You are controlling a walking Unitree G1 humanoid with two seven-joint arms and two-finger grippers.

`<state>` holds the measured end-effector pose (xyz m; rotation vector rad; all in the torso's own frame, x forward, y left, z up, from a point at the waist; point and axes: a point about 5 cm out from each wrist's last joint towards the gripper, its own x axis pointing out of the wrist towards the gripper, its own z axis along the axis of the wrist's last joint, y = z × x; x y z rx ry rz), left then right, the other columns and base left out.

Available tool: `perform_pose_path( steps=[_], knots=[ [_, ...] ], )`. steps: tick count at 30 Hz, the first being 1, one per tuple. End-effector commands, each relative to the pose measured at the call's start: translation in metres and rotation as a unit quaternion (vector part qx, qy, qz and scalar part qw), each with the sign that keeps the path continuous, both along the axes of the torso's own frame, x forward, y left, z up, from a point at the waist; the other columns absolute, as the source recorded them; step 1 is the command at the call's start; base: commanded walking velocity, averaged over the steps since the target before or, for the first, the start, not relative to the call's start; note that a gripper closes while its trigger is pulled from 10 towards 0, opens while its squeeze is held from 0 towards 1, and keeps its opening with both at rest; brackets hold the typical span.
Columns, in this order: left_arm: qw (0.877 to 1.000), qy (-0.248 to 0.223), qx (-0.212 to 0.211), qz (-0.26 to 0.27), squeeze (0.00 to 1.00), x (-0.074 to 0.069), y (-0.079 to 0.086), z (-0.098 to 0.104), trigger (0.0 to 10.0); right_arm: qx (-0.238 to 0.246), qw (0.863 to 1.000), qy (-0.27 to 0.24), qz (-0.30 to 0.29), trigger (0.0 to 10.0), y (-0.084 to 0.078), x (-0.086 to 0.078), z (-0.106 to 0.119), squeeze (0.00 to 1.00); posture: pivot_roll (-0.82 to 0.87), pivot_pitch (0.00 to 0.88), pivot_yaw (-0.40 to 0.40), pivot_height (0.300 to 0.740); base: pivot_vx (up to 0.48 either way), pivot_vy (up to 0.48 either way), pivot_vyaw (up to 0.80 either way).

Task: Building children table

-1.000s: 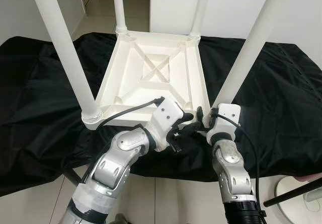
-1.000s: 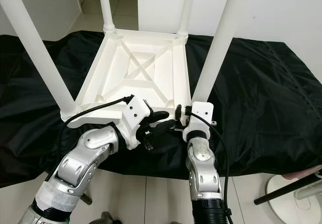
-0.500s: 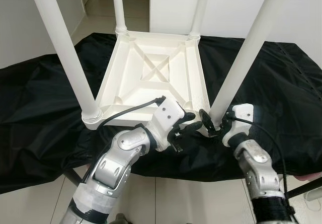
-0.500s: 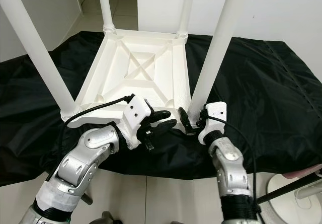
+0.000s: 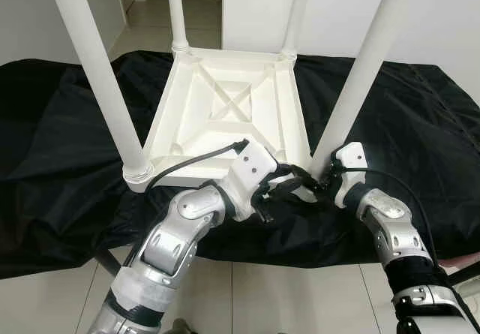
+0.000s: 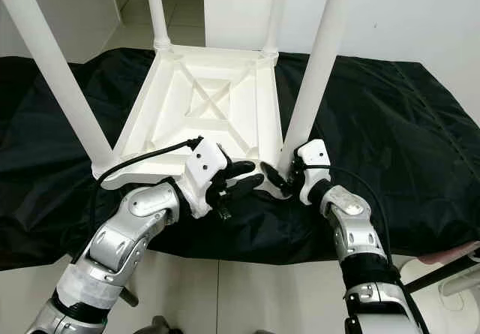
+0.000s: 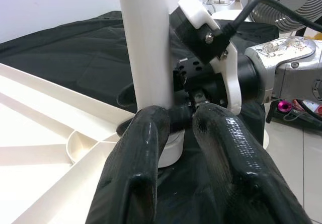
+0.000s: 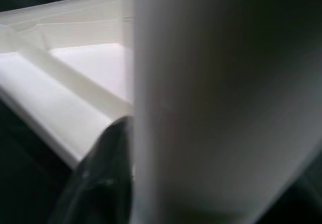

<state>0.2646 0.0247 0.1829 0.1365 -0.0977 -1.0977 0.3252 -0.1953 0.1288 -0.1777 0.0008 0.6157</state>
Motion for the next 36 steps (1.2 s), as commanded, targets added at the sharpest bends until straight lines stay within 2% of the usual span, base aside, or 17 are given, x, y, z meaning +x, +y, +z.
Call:
perform_pose_path(
  steps=[1,9,10,11,12,19,20,21,23,25,29,30,33,34,36],
  knots=[
    [1.000,0.000,0.002,0.008,0.00,0.001,-0.001,-0.001,10.0,-0.013,1.000,0.010,0.015,0.0,-0.001,0.001,-0.004,0.00,-0.02,0.000,0.003,0.740,0.000,0.000,0.00],
    [1.000,0.005,0.008,0.012,0.00,0.001,0.002,-0.006,10.0,-0.005,1.000,0.015,0.025,0.0,-0.004,0.001,-0.008,0.00,-0.02,0.000,0.005,0.740,0.000,0.000,0.00],
    [1.000,0.004,0.008,0.011,0.00,0.001,0.002,-0.006,10.0,-0.006,1.000,0.012,0.023,3.7,-0.003,0.001,-0.008,0.00,-0.02,0.000,0.005,0.740,0.000,0.000,0.00],
    [1.000,0.004,0.008,0.011,0.00,0.001,0.002,-0.006,10.0,-0.006,1.000,0.012,0.023,3.7,-0.003,0.001,-0.008,0.00,-0.02,0.000,0.005,0.740,0.000,0.000,0.00],
    [1.000,0.004,0.008,0.011,0.00,0.002,0.003,-0.006,10.0,0.005,1.000,0.011,0.019,10.0,-0.003,0.001,-0.008,0.00,-0.02,0.000,0.008,0.740,0.000,0.000,0.00],
    [1.000,0.005,0.009,0.010,0.00,0.002,0.003,-0.006,10.0,0.033,0.999,-0.006,-0.004,10.0,0.005,-0.002,-0.005,0.00,-0.03,0.000,0.011,0.740,0.000,0.000,0.00],
    [1.000,0.006,0.009,0.009,0.00,0.001,0.002,-0.006,10.0,0.036,0.999,-0.009,-0.029,10.0,0.010,-0.003,-0.006,0.00,-0.03,0.000,0.010,0.740,0.000,0.000,0.00],
    [1.000,0.006,0.009,0.009,0.00,0.001,0.002,-0.006,10.0,0.036,0.999,-0.009,-0.029,10.0,0.010,-0.003,-0.006,0.00,-0.03,0.000,0.010,0.740,0.000,0.000,0.00],
    [1.000,0.008,0.007,0.008,0.00,0.001,0.001,-0.006,10.0,0.029,0.995,-0.022,-0.089,10.0,0.016,-0.005,-0.007,0.00,-0.03,0.000,0.008,0.740,0.000,0.000,0.00],
    [1.000,0.009,0.005,0.010,0.00,0.001,0.001,-0.006,10.0,0.041,0.993,-0.025,-0.109,10.0,0.024,-0.010,-0.005,0.00,-0.03,0.000,0.007,0.740,0.000,0.000,0.00],
    [1.000,0.009,0.005,0.014,0.00,0.001,0.002,-0.006,10.0,0.068,0.980,-0.017,-0.188,10.0,0.039,-0.020,-0.008,0.00,-0.02,0.000,-0.002,0.740,0.000,0.000,0.00],
    [1.000,0.009,0.005,0.014,0.00,0.001,0.002,-0.006,10.0,0.068,0.980,-0.017,-0.188,10.0,0.039,-0.020,-0.008,0.00,-0.02,0.000,-0.002,0.740,0.000,0.000,0.00],
    [1.000,0.012,0.002,0.017,0.00,0.000,0.003,-0.007,10.0,0.087,0.960,-0.006,-0.266,10.0,0.049,-0.028,-0.017,0.00,-0.01,0.000,-0.008,0.740,0.000,0.000,0.00],
    [1.000,0.012,0.002,0.017,0.00,0.000,0.003,-0.007,10.0,0.087,0.960,-0.006,-0.266,10.0,0.049,-0.028,-0.017,0.00,-0.01,0.000,-0.008,0.740,0.000,0.000,0.00],
    [1.000,0.014,0.000,0.019,0.00,-0.001,0.004,-0.007,10.0,0.099,0.950,0.002,-0.297,10.0,0.056,-0.032,-0.020,0.00,-0.01,0.000,-0.012,0.740,0.000,0.000,0.00]
  ],
)
